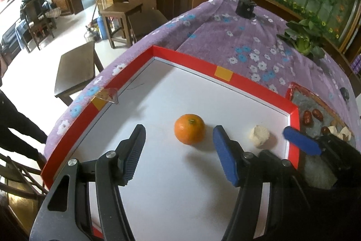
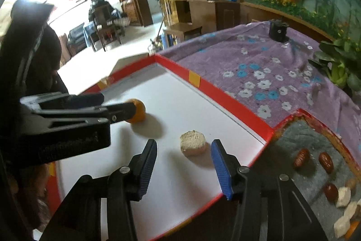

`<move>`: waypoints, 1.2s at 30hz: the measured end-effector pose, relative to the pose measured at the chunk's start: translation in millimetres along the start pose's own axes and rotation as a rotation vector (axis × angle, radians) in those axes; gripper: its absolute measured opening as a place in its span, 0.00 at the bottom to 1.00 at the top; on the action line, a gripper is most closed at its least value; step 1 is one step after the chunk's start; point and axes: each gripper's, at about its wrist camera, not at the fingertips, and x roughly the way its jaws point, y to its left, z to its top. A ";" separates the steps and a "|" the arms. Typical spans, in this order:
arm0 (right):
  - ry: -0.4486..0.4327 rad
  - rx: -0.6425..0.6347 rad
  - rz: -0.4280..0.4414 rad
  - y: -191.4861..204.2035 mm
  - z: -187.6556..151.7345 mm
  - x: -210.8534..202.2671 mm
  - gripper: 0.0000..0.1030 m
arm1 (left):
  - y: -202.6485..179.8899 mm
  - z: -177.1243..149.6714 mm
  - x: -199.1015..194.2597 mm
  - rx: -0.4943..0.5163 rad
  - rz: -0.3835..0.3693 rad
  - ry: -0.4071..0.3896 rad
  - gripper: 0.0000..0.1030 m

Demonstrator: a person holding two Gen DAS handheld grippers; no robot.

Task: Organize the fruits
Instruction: 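Release the orange into the tray with the left gripper while the right gripper releases the beige piece, then move both grippers back over the fruits on the felt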

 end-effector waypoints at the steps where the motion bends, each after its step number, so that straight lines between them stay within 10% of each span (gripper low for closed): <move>1: -0.012 0.004 -0.002 -0.4 -0.7 -6.3 0.47 | -4.2 -2.2 -4.0 0.007 0.000 -0.007 0.61; 25: -0.115 0.233 -0.272 -114.3 -109.5 -158.3 0.48 | -164.1 -20.8 -39.5 0.207 -0.197 -0.012 0.61; 36: -0.169 0.344 -0.234 -149.0 -134.2 -179.5 0.48 | -202.8 12.7 5.8 0.189 -0.200 0.090 0.60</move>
